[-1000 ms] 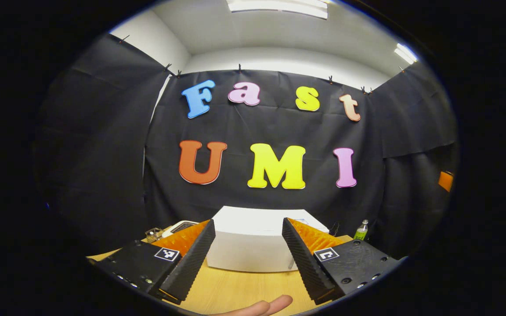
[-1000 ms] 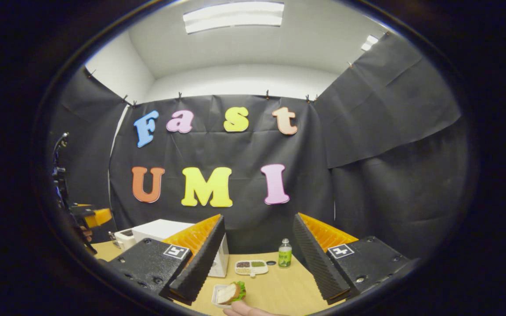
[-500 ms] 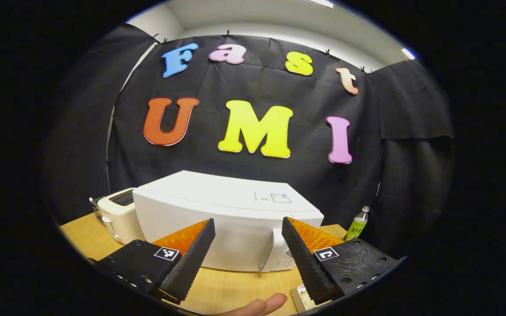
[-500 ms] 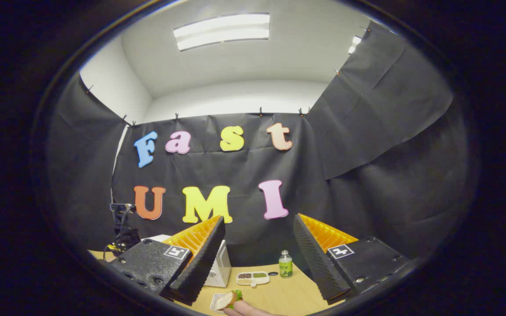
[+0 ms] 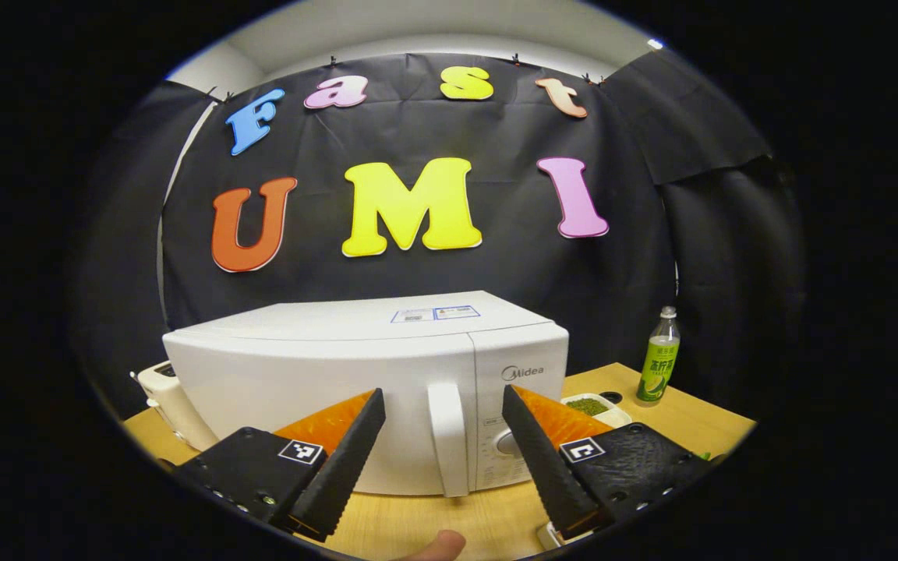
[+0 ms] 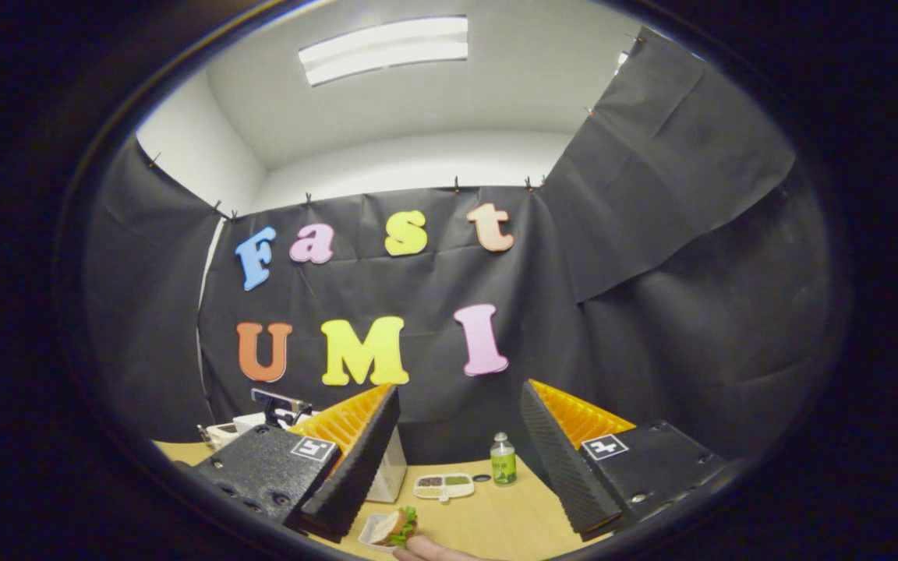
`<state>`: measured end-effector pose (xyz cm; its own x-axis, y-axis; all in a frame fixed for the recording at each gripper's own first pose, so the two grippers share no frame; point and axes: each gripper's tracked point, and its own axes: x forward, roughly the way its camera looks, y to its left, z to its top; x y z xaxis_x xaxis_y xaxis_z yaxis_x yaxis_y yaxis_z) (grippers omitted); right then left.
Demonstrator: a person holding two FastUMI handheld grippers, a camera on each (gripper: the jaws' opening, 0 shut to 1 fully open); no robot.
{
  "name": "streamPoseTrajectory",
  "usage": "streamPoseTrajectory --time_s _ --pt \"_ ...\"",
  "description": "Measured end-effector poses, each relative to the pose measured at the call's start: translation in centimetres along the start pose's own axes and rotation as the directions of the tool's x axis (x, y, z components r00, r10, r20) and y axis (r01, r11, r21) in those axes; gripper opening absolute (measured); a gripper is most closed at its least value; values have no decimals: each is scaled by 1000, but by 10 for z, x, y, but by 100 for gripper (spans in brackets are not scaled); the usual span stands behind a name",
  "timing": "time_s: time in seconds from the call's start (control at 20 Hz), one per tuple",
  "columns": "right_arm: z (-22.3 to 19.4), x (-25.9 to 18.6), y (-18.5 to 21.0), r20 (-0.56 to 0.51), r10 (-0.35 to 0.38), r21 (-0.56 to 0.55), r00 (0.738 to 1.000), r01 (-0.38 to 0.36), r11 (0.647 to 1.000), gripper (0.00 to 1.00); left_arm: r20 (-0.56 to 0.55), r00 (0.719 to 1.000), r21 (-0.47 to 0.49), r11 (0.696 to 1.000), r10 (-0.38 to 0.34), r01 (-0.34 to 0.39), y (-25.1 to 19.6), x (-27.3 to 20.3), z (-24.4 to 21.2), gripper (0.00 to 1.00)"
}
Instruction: Open the microwave oven with the left hand, put the food in, and close the microwave oven.
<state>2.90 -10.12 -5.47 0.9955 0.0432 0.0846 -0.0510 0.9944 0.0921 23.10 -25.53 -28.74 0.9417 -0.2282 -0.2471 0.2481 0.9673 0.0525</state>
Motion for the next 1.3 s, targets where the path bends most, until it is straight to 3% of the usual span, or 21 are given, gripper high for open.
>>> streamPoseTrajectory --time_s 0.15,0.2,0.25,0.3,0.4,0.45,0.5,0.55,0.6,0.65,0.75,0.8,0.85,0.9,0.95,1.0,1.1,1.2,1.3 --pt "-26 10 -4 -83 26 40 996 -23 999 99 23 998 -45 997 65 -64 11 2 4 85" --pt "-31 12 -7 -95 25 43 995 -21 999 99 29 998 -49 997 55 -54 8 4 3 85" --pt "-33 15 -10 -98 20 42 995 -16 999 99 34 998 -50 998 51 -49 6 5 2 77" --pt "-34 17 -13 -100 13 39 995 -9 999 99 29 998 -40 997 61 -59 7 7 -2 81" --pt "-36 19 -18 -98 5 39 995 -1 999 99 7 992 45 991 129 -129 25 14 -16 80" --pt "-38 20 -18 -94 3 40 996 1 999 99 -9 994 61 992 113 -112 19 14 -23 73" --pt "-37 22 -20 -91 -1 38 996 4 999 99 -28 995 53 994 93 -91 15 20 -29 73" --pt "-40 23 -21 -89 -3 36 996 6 999 99 -29 995 52 995 91 -89 17 19 -33 58" --pt "-41 24 -23 -90 -4 35 996 8 999 99 -14 996 53 995 91 -90 17 18 -30 53" --pt "-43 24 -23 -93 -6 35 996 9 999 99 -14 996 48 995 92 -91 16 18 -31 59" --pt "-50 28 -28 -110 -21 35 994 25 999 99 -2 997 6 997 71 -71 10 18 -31 54" --pt "-53 29 -31 -119 -29 33 992 33 999 99 -6 998 -15 998 58 -58 5 17 -32 30" --pt "-57 29 -32 -130 -31 32 991 36 999 99 -8 998 -6 998 59 -59 7 21 -33 19" --pt "-61 29 -34 -148 -34 34 988 40 999 99 -17 999 -5 999 49 -49 7 15 -33 22" --pt "-66 27 -35 -163 -32 40 986 39 998 99 -24 999 -7 1000 28 -28 5 16 -34 15" --pt "-66 26 -36 -169 -30 46 985 38 998 99 -27 1000 -22 1000 3 -3 4 13 -33 15" --pt "-65 24 -43 -169 -44 41 985 51 998 99 -47 999 -67 998 -18 15 3 9 -34 1" --pt "-62 20 -48 -160 -61 31 985 67 997 99 -39 999 -37 999 -6 4 4 -5 -33 1" --pt "-57 15 -49 -149 -68 32 987 74 997 99 -18 999 -30 998 -49 48 5 -25 -34 0"
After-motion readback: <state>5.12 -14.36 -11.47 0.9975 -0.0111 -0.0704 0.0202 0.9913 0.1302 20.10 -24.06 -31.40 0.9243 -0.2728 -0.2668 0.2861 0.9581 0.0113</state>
